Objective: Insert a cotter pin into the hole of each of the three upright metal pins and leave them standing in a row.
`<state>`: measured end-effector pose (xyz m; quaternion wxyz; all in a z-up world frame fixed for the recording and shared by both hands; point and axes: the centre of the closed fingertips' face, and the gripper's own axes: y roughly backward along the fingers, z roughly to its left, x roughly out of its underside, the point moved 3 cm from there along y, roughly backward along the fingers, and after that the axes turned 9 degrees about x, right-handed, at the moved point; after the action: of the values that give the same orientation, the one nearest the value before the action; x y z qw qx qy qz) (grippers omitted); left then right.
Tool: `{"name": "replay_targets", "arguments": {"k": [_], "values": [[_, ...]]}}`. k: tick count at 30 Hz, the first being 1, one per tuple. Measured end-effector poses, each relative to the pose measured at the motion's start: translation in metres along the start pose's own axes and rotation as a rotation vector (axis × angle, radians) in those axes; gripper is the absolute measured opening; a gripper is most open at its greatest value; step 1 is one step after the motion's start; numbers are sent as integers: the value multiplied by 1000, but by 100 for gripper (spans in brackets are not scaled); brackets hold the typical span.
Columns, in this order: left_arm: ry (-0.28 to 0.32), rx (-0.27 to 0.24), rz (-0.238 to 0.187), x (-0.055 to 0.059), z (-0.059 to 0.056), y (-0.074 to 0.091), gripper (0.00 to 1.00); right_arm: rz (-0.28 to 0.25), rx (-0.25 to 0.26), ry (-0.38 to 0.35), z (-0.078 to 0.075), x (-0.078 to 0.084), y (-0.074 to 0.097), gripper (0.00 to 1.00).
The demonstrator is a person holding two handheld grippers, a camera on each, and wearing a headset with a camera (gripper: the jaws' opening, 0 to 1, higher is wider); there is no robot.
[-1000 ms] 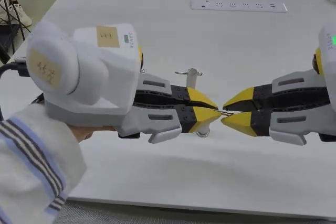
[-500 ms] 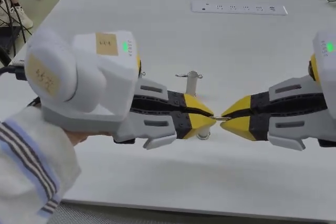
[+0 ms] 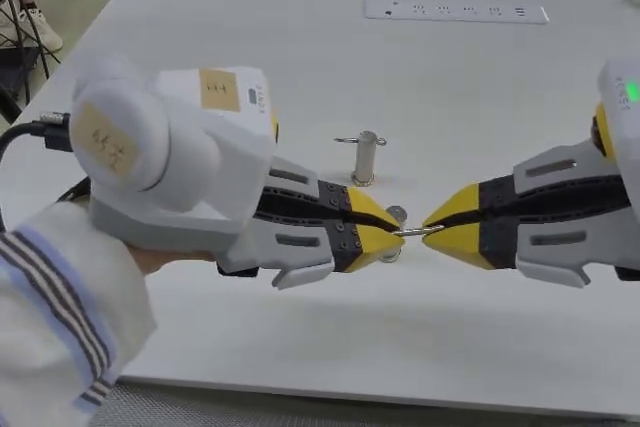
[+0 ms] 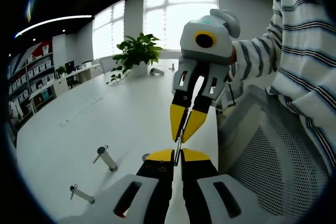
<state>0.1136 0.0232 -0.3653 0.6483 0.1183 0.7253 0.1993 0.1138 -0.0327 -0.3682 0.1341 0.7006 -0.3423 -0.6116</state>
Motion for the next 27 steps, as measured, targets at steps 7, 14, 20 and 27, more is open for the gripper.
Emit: {"name": "replay_targets", "arguments": {"k": [7,14,20,27], "values": [[3,-27,13,3,5,-2,6,3,2,-6,3,2,0,0],[11,-56,32,9,11,-3,18,19,7,-3,0,9,1,0],[28,-58,45,11,13,-6,20,42,17,-4,-6,18,0,0],[46,-77,50,13,22,-10,20,85,47,-7,-19,35,-1,0]]}}
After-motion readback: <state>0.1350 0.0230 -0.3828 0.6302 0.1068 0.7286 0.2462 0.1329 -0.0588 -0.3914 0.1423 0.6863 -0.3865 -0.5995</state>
